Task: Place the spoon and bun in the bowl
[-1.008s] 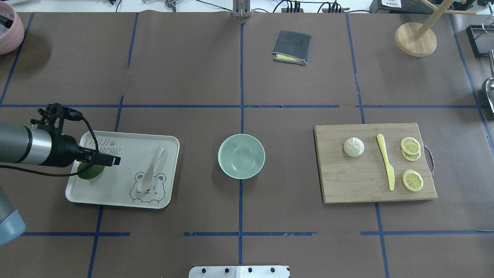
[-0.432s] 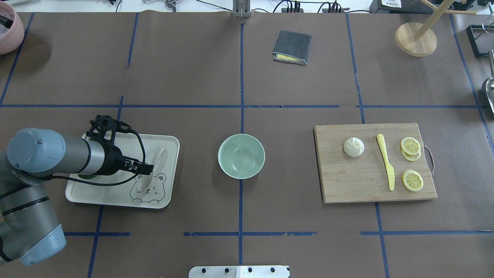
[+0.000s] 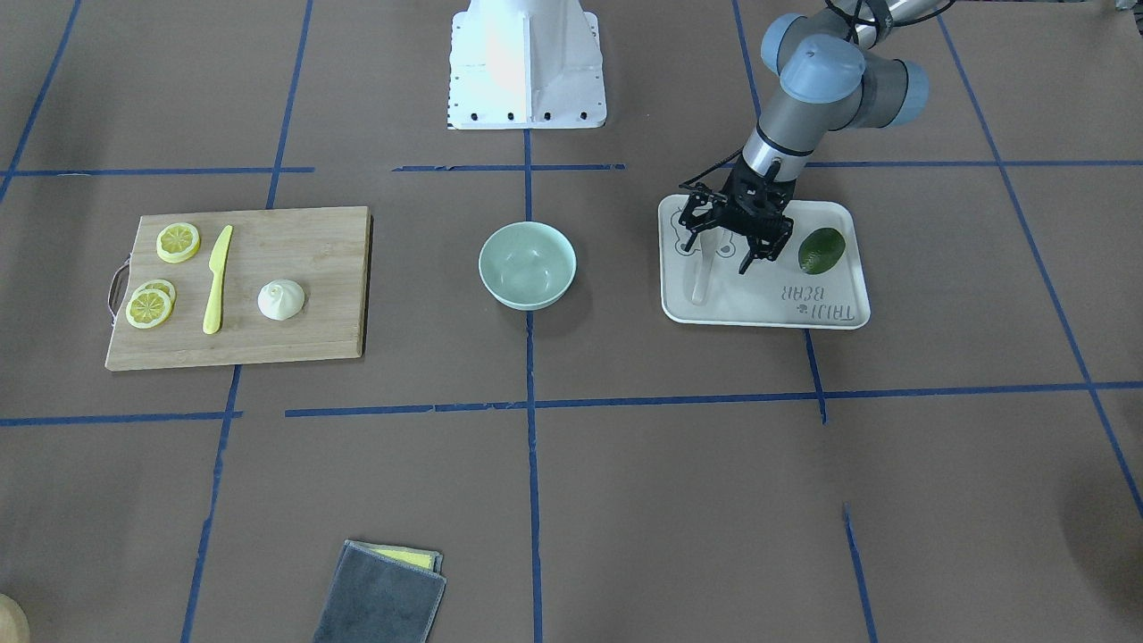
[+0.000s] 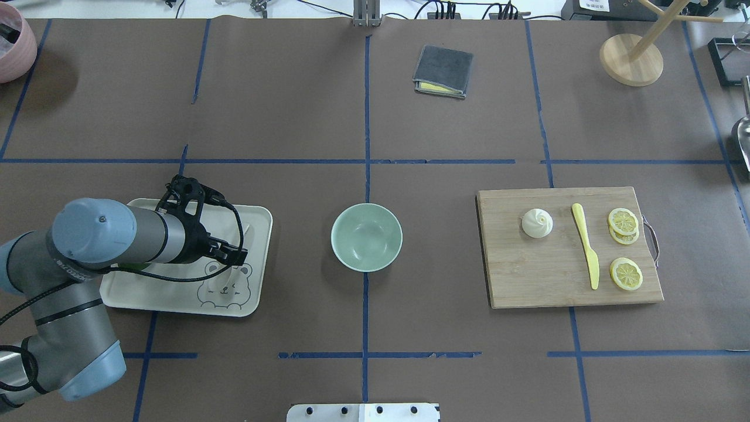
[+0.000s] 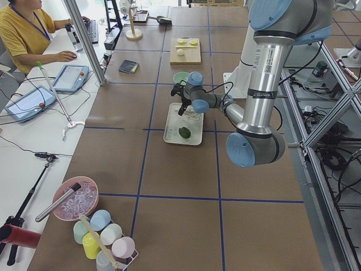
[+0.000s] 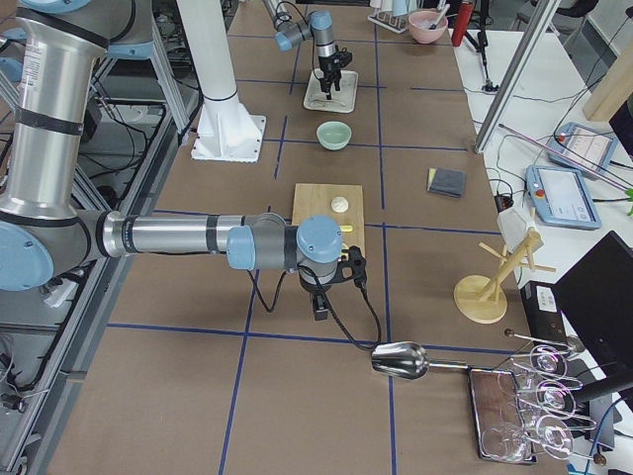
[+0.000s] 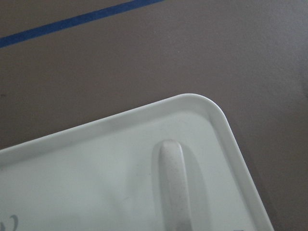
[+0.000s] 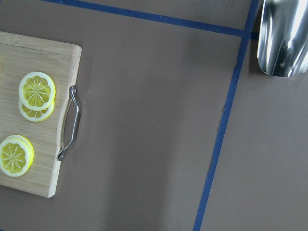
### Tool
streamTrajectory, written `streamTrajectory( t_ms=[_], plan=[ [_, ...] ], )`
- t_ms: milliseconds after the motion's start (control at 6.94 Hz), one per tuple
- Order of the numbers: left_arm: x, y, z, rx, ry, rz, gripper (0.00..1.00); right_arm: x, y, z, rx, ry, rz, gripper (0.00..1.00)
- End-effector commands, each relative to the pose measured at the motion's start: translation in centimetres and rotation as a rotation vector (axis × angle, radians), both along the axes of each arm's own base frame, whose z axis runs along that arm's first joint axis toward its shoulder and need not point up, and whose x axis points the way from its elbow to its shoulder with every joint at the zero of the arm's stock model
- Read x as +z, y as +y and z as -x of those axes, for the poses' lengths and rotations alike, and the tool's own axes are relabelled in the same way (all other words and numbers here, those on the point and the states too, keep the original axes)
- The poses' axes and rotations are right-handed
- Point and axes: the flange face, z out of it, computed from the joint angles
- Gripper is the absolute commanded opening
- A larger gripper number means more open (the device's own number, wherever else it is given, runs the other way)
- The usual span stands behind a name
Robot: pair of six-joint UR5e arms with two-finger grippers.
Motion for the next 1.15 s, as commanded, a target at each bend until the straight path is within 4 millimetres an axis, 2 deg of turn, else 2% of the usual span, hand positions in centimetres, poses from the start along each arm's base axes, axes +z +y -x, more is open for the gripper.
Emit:
streamTrajectory(
  t_ms=[0,288,432,576,864,1008],
  plan=[
    [-1.0,-1.1,-2.1,0.003,-0.053,0.021,0.85,0.1,0.0,0.0,0.002,-0.003,0.005,1.0],
    [-0.8,-1.1,-2.1,0.004,-0.056,0.026,0.75,0.5,0.1,0.1,0.008,-0.005,0.027,1.0],
    [-0.7,-1.1,-2.1,0.006,-0.059,0.029,0.61,0.8,0.1,0.1,0.008,-0.005,0.032,1.0],
    [-0.8,-1.1,-2.2,0.008,-0.058,0.031,0.27,1.0,0.1,0.1,0.008,-0.006,0.035,1.0],
    [-0.1,-1.0,-2.0,0.009,-0.069,0.036,0.08,1.0,0.1,0.2,0.007,-0.019,0.039,1.0],
    [-0.7,-1.1,-2.1,0.008,-0.072,0.038,0.0,1.6,0.2,0.2,0.007,-0.026,0.053,1.0]
  ],
)
